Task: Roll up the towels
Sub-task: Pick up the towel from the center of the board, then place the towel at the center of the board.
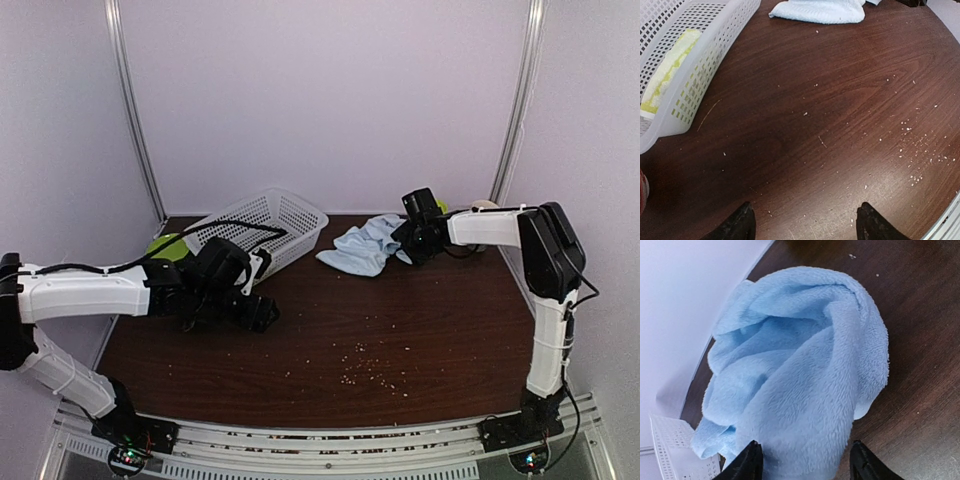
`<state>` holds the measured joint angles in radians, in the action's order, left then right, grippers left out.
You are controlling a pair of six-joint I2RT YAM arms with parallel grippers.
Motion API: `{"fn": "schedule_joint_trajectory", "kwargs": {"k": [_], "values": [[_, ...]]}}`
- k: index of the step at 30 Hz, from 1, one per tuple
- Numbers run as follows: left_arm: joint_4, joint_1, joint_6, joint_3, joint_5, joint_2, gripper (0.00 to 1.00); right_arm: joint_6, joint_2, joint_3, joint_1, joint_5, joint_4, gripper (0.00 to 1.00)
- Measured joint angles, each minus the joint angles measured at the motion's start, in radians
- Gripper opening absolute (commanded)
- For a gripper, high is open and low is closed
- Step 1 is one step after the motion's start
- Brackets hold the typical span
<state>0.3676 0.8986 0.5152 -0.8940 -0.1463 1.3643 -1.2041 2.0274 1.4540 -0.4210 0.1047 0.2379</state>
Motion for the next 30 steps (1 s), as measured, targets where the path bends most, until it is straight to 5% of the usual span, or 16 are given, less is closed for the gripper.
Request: {"fn": "schedule_joint_trajectory", "kwargs": {"k": [4, 5, 10, 16, 22, 26, 30], "values": [[0.000, 0.000, 0.000, -0.001, 0.000, 0.025, 0.70, 0.000, 0.038, 0.028, 0.018, -0.018, 0.023, 0.03], [0.000, 0.000, 0.000, -0.002, 0.000, 0.029, 0.70, 0.003, 0.038, 0.031, 0.020, -0.023, 0.026, 0.00], [0.000, 0.000, 0.000, -0.027, 0.000, 0.037, 0.69, 0.060, -0.034, 0.017, 0.016, -0.034, 0.034, 0.00], [-0.008, 0.000, 0.002, -0.043, 0.001, 0.036, 0.68, 0.181, -0.413, -0.089, -0.045, -0.067, 0.047, 0.00], [-0.006, 0.002, 0.017, -0.046, -0.018, 0.007, 0.69, 0.353, -0.837, -0.113, -0.193, -0.284, 0.056, 0.00], [-0.004, 0.002, 0.035, -0.054, -0.034, -0.038, 0.69, 0.456, -1.022, -0.211, -0.301, -0.444, 0.061, 0.00], [-0.006, 0.002, 0.045, -0.089, -0.037, -0.046, 0.69, 0.516, -1.139, -0.377, -0.276, -0.421, 0.148, 0.00]]}}
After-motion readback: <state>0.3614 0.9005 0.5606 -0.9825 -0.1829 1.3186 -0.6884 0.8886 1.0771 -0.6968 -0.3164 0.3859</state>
